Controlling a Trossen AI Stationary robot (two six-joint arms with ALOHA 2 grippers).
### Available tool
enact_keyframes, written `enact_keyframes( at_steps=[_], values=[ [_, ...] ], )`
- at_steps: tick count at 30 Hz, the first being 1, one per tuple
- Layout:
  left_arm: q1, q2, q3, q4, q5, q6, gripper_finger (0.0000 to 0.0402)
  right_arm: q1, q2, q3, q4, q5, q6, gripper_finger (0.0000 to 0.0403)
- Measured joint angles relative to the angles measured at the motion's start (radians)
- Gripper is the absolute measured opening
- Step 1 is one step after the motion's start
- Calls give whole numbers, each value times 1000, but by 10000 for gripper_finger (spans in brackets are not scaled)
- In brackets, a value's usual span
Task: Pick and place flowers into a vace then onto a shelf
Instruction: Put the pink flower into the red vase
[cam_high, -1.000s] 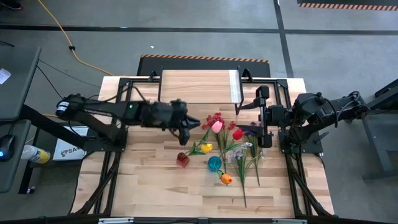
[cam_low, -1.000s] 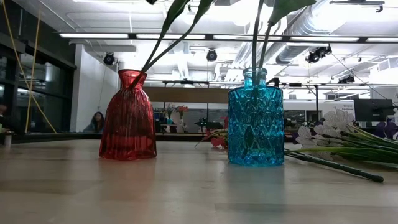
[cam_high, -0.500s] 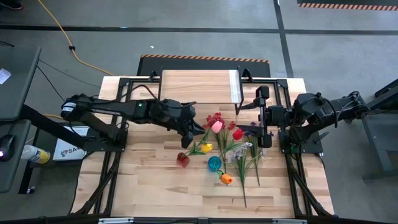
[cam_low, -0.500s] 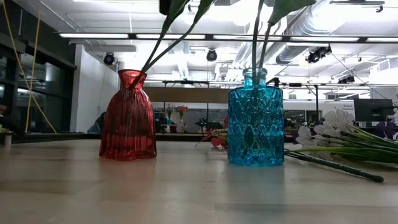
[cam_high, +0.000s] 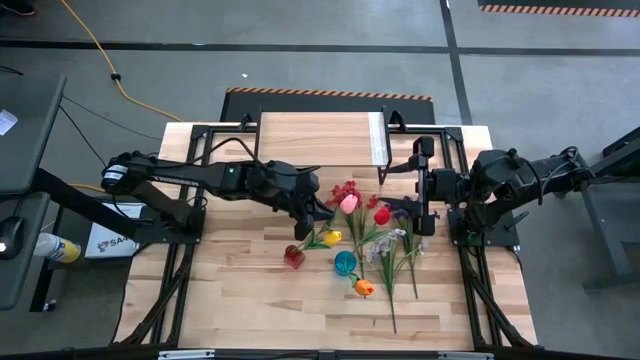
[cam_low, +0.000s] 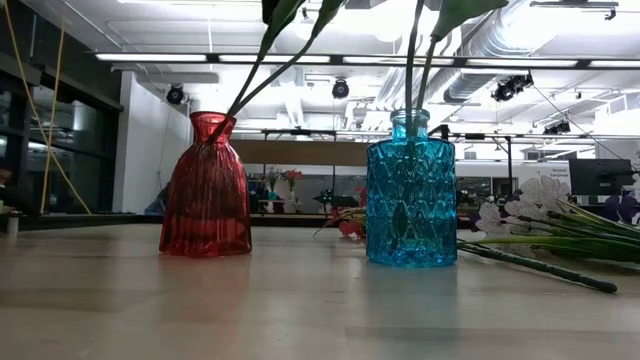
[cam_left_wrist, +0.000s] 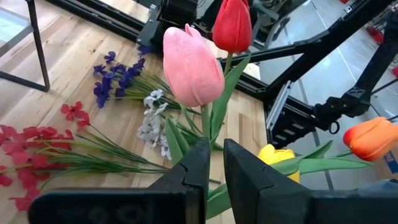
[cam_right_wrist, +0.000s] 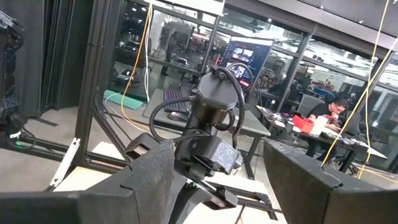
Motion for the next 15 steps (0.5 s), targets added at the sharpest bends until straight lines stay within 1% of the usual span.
enact_keyframes(
  at_steps=[15],
  values=[
    [0,0,0,-28,0,0,83,0,0,0,0,0,9,239]
  ],
)
